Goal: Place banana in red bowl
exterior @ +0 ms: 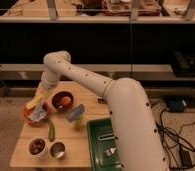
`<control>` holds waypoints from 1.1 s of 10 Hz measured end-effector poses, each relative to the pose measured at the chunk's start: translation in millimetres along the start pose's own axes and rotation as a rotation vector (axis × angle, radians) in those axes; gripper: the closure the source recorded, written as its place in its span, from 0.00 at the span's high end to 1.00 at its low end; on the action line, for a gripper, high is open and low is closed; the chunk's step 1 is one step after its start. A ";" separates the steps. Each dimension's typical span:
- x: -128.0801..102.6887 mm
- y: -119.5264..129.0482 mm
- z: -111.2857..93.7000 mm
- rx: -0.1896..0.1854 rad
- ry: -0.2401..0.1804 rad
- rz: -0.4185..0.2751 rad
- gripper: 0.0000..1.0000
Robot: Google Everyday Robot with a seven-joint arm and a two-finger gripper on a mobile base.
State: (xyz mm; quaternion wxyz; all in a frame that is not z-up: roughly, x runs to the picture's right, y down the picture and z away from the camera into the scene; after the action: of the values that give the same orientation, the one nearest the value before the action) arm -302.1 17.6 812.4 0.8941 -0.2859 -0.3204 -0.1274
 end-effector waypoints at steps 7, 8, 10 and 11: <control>3.2 -8.2 15.0 0.005 0.040 0.045 0.74; 3.0 -8.4 15.2 0.001 0.036 0.051 0.74; 3.6 -7.7 13.3 -0.016 0.015 0.066 0.74; 0.8 -6.4 10.4 -0.030 -0.013 0.060 0.74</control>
State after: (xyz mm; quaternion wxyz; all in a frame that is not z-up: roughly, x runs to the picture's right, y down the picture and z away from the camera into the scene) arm -309.3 18.5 822.2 0.8909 -0.3097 -0.3157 -0.1034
